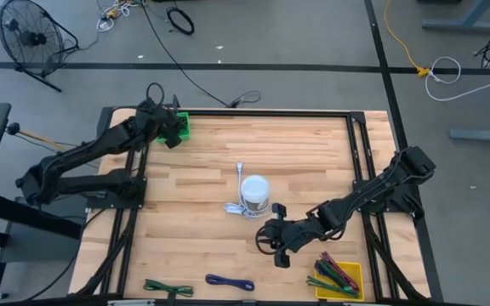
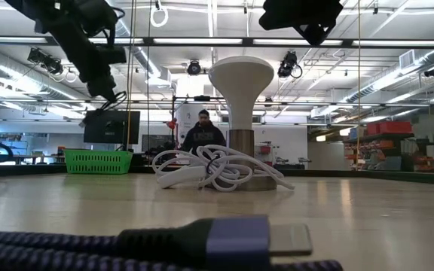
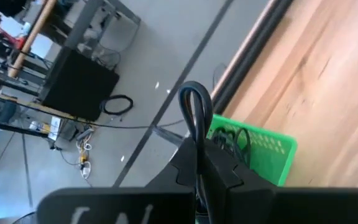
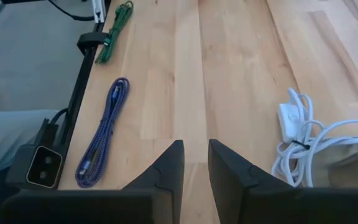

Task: Pick & Place USB Port
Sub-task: Put the plain black charger cable into the green basket

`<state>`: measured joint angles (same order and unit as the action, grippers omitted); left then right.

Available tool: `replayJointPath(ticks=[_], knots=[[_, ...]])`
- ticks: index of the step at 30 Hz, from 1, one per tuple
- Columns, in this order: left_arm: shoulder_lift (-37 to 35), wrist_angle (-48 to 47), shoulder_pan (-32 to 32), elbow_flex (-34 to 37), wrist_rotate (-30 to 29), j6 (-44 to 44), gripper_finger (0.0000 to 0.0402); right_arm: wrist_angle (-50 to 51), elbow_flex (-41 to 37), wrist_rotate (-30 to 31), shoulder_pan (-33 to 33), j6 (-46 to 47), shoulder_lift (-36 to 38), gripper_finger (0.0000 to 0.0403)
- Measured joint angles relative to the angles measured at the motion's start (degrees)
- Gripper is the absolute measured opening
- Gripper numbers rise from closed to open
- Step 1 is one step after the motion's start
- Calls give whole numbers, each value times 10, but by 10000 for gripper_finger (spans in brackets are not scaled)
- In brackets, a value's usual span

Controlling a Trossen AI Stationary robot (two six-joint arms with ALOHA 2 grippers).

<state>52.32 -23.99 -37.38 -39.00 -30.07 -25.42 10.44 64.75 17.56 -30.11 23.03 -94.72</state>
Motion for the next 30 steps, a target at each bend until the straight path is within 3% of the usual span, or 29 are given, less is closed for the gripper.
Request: replayJointPath(ticks=[16,30], knots=[[143,25,-57,0,3,-24,6,-2,0,20,0,0,-10,75],[205,50,-83,0,2,-53,9,5,0,21,0,-2,-12,75]])
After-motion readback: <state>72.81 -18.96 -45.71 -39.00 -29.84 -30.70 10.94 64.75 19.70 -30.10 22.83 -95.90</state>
